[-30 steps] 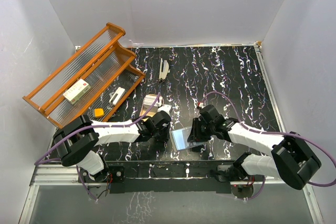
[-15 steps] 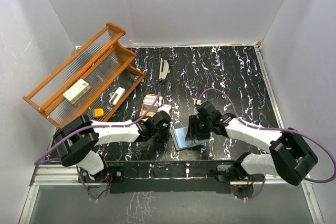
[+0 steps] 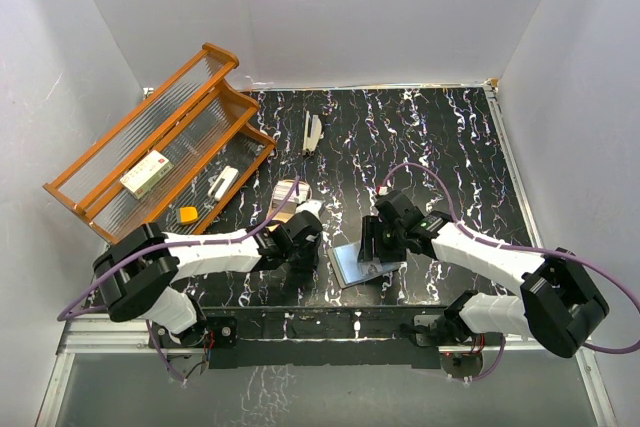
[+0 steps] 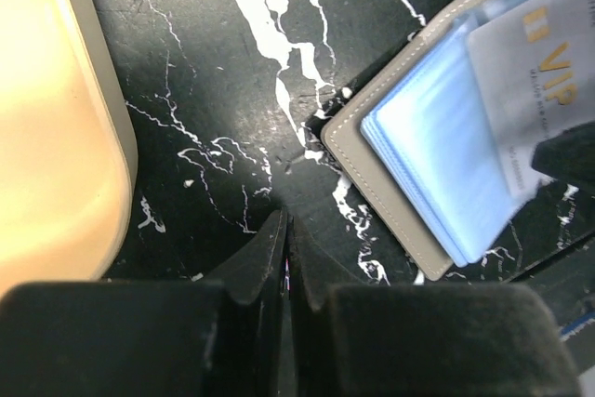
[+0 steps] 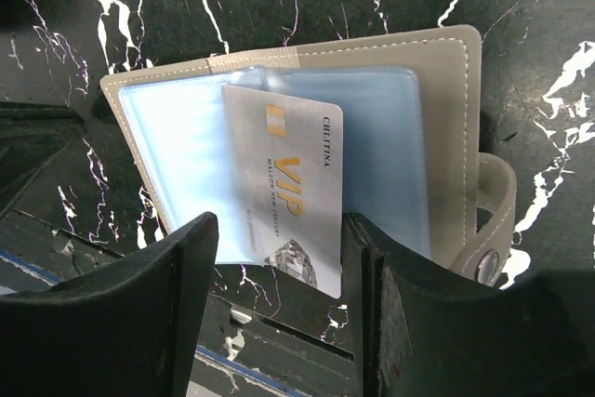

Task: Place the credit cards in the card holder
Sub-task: Insert the credit card into the card holder.

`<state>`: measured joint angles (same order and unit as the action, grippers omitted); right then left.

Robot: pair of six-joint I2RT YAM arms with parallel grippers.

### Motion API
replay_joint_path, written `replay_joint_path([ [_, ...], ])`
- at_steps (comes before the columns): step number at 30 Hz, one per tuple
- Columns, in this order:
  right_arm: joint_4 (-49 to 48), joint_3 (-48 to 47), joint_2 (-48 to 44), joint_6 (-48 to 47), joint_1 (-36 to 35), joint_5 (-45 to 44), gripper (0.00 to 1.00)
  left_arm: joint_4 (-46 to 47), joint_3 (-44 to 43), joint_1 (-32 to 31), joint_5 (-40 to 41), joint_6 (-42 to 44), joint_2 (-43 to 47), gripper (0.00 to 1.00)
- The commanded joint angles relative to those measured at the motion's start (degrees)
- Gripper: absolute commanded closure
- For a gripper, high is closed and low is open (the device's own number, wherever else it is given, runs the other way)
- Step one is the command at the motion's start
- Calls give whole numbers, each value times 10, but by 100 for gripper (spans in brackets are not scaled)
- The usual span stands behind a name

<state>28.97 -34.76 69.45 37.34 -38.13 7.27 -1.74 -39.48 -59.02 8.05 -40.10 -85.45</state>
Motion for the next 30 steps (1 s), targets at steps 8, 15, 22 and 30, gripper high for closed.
replay_joint_path([
  [8,-14,-24,-20,-15,0,-39,47,18,-17,2,-47,-13,59,95],
  [15,-4,-38,-21,-25,0,-66,45,49,-11,2,-64,-15,25,95],
  [22,-25,-27,1,-30,1,-69,43,77,-1,2,-67,-12,-9,96],
  [30,-85,5,20,-33,0,-31,41,81,5,2,-56,-9,-32,97],
])
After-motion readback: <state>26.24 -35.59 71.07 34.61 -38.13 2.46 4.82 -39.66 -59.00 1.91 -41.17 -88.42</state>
